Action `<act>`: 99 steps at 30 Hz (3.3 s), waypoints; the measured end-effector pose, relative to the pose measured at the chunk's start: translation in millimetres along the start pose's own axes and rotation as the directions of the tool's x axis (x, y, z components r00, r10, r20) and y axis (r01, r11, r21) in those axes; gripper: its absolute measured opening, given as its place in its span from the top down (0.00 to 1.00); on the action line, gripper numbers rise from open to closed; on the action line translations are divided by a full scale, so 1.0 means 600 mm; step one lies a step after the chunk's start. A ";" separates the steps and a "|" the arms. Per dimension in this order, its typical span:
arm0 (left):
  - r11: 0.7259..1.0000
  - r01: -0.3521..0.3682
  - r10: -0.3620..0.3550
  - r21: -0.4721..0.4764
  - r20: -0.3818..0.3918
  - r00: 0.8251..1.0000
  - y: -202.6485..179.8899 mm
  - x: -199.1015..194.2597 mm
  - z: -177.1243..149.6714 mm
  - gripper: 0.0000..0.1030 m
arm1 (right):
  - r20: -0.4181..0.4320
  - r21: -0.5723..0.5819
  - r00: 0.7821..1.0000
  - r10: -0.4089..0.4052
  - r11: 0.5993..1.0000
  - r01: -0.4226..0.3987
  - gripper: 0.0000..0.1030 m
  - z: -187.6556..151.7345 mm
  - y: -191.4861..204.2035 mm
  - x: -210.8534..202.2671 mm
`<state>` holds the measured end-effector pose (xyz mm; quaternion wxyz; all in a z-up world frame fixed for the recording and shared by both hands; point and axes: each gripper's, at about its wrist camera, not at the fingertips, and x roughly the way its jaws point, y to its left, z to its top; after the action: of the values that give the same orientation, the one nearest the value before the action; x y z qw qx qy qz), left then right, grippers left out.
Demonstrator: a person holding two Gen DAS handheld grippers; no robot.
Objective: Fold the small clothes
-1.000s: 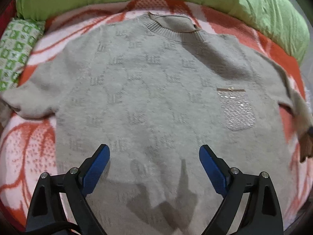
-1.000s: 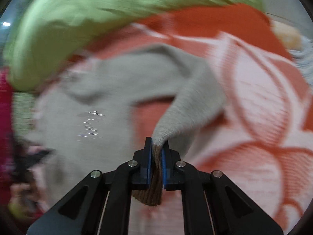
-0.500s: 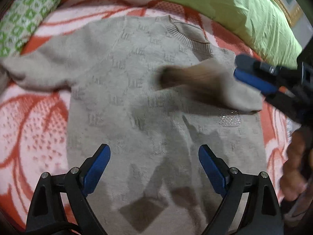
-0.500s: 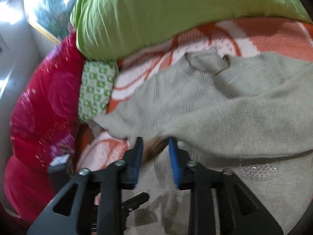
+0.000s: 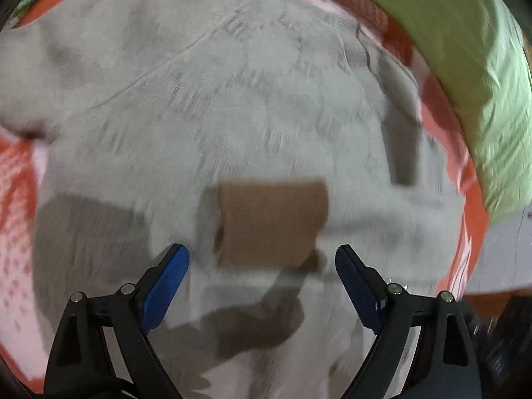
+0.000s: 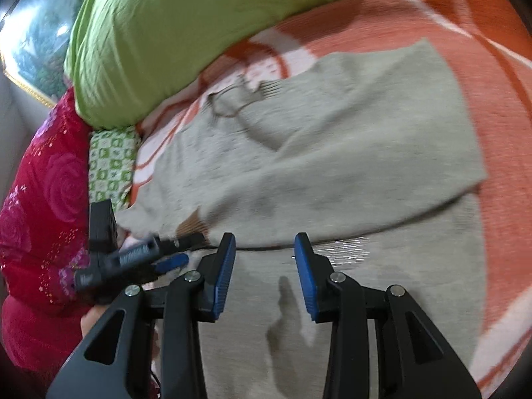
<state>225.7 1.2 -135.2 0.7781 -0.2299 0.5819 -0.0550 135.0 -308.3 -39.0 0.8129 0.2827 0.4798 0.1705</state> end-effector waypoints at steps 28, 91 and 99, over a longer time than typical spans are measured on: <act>0.992 -0.084 0.053 0.099 0.278 0.959 0.097 -0.126 0.021 0.89 | 0.069 0.028 0.969 -0.238 0.971 0.237 0.63 0.095 -0.114 -0.003; 0.941 -0.198 0.168 0.274 0.131 0.977 0.033 -0.030 0.042 0.52 | 0.032 -0.537 0.925 -0.378 0.774 0.335 0.93 0.339 -0.056 0.125; 0.965 -0.183 0.153 0.186 0.165 0.974 0.069 -0.065 0.035 0.50 | 0.068 -0.382 0.911 -0.407 0.833 0.401 0.78 0.322 -0.082 0.118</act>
<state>225.4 58.2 -113.8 0.8404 -0.1034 0.5311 -0.0296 338.9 -365.3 -44.8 0.8662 0.0072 0.4917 0.0890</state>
